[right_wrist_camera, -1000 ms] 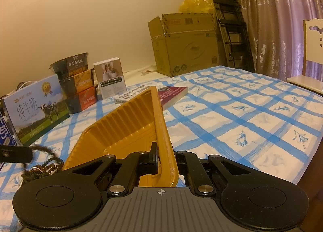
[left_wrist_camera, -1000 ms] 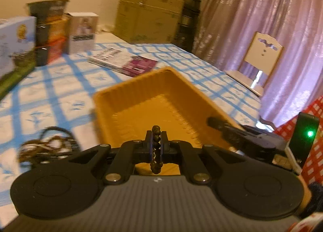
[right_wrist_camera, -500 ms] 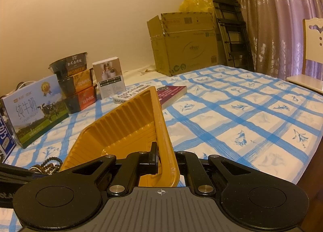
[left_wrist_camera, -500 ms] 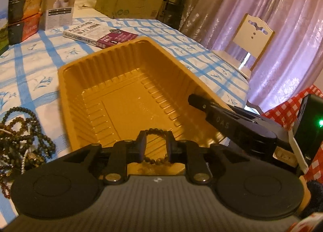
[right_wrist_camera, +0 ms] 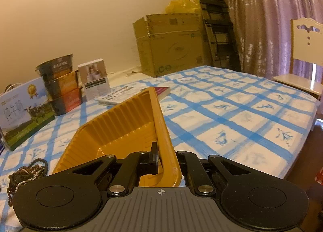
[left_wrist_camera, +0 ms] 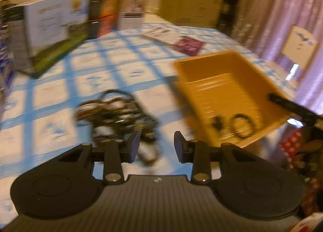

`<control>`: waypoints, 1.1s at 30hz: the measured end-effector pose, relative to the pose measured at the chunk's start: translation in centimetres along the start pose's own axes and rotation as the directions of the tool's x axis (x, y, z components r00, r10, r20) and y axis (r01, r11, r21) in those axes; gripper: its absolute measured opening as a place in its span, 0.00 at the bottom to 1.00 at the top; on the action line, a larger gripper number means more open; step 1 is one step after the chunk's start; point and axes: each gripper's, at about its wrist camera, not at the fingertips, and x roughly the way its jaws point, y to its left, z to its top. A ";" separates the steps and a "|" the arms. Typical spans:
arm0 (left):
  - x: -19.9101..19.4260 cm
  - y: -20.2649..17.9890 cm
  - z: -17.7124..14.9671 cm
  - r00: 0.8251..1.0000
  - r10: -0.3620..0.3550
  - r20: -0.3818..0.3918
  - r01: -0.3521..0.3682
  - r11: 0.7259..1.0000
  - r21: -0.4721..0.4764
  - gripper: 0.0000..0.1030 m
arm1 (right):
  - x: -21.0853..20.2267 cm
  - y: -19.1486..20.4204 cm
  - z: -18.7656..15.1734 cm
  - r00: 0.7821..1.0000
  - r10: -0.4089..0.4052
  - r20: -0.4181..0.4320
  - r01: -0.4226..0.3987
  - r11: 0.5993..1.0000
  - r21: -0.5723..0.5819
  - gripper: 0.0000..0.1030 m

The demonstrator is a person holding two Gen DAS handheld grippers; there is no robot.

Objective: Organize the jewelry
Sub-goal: 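Release the beaded bracelet into the orange tray with the left tool, then grasp the silver-faced watch by its strap with the left tool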

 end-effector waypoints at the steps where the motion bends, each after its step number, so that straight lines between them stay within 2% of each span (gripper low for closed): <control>1: -0.1 0.8 -0.2 1.000 0.026 -0.003 -0.026 1.000 -0.010 0.32 | -0.1 -0.1 0.0 1.000 -0.005 0.000 0.005 1.000 0.001 0.06; 5: -0.3 2.4 -0.8 0.997 0.081 -0.008 -0.081 0.996 -0.029 0.32 | -0.3 -0.5 -0.1 1.000 -0.020 -0.002 0.020 1.000 -0.001 0.06; 8: -0.2 2.6 -1.2 0.996 0.090 -0.010 -0.090 0.996 -0.022 0.32 | -0.5 -0.6 -0.1 1.000 -0.028 -0.005 0.028 1.000 0.000 0.06; 21: 3.1 -1.2 -2.1 0.999 -0.013 -0.043 0.015 0.998 0.064 0.32 | -0.7 -0.8 -0.2 0.999 -0.034 -0.007 0.034 0.999 0.000 0.06; 29: 5.7 -2.3 -1.6 0.997 -0.013 -0.076 0.020 0.996 0.091 0.31 | -0.8 -0.8 -0.2 0.999 -0.032 -0.010 0.032 0.999 0.011 0.06; 31: 6.3 -2.4 -1.6 0.996 -0.005 -0.090 0.012 0.997 0.082 0.24 | -0.8 -0.9 -0.3 0.999 -0.030 -0.013 0.031 0.999 0.017 0.06; 33: 6.5 -2.5 -1.6 0.996 -0.004 -0.093 0.011 0.997 0.076 0.24 | -0.9 -0.8 -0.3 0.999 -0.030 -0.013 0.030 0.999 0.016 0.06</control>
